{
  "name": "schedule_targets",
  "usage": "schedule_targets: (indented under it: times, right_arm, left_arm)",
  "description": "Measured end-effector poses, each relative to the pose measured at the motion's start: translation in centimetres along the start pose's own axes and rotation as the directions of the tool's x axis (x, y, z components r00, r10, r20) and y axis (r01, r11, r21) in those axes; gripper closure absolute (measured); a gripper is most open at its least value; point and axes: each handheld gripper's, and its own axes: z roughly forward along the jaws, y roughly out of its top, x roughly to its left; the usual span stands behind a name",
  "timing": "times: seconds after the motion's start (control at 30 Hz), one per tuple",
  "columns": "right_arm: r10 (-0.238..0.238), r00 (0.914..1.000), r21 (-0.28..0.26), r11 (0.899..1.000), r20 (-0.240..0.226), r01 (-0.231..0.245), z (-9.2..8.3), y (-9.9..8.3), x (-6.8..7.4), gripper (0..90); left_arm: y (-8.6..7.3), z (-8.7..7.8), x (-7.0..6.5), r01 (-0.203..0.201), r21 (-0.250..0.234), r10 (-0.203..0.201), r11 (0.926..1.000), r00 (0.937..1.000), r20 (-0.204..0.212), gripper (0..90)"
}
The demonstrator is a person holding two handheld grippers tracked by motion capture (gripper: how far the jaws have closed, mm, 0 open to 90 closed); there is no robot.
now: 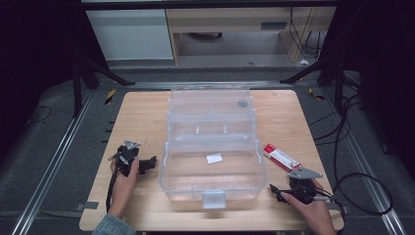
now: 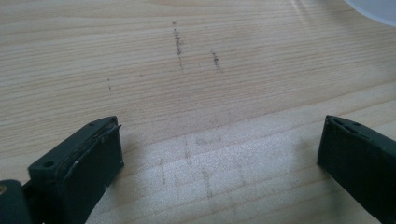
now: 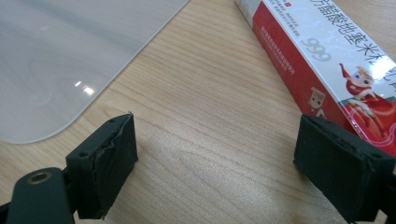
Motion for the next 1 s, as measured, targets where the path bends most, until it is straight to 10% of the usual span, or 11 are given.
schedule_targets:
  times: [0.2, 0.47, 1.0]
  right_arm:
    - [-0.055, 0.9985, 0.036, 0.998, 0.003, 0.054, -0.4, 0.7, 0.3, 18.2]
    - [-0.087, 0.9927, -0.051, 0.995, 0.084, 0.091, -2.3, 2.9, -0.5, 31.7]
    - [-0.105, 0.9927, 0.121, 0.988, 0.06, 0.097, 0.7, 5.8, -5.2, 28.8]
  left_arm:
    - [-0.1, -0.1, 0.0, -0.007, 0.0, 0.007, 1.0, 1.0, 0.006, 0.0]
    - [-0.3, -0.2, -0.2, -0.004, -0.001, 0.004, 1.0, 1.0, 0.004, 0.0]
    - [-0.3, -0.3, -0.3, -0.002, 0.002, 0.002, 1.0, 1.0, -0.001, 0.0]
